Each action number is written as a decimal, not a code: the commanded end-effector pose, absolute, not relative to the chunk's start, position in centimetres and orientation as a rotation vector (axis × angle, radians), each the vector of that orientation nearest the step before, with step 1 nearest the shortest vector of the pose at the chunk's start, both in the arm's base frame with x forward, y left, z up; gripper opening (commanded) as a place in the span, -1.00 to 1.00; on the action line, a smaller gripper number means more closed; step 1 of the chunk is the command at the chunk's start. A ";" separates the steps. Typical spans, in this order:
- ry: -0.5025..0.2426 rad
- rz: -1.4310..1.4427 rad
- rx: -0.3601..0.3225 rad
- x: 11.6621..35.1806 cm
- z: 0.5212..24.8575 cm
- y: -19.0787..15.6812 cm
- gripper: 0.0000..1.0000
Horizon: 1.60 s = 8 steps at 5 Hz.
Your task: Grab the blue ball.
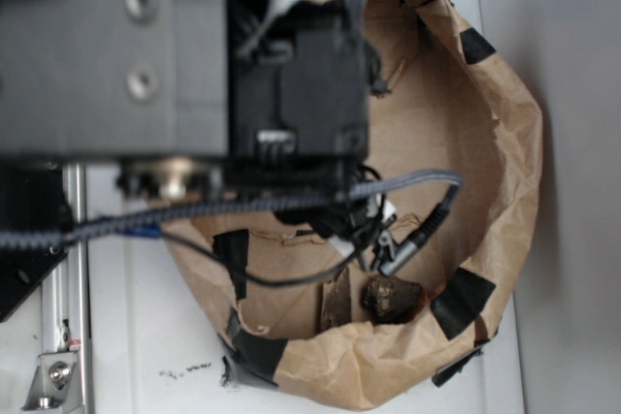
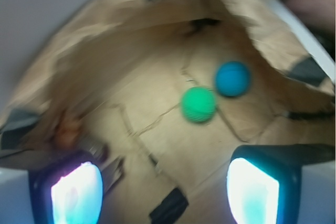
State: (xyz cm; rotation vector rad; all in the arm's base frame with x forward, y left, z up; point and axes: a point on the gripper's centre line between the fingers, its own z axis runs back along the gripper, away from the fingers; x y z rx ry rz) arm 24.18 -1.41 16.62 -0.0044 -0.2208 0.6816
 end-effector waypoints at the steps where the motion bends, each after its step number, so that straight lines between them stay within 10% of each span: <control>1: -0.220 0.882 0.090 23.4 14.4 1.6 1.00; 8: -0.269 0.941 -0.014 26.3 10.9 4.0 1.00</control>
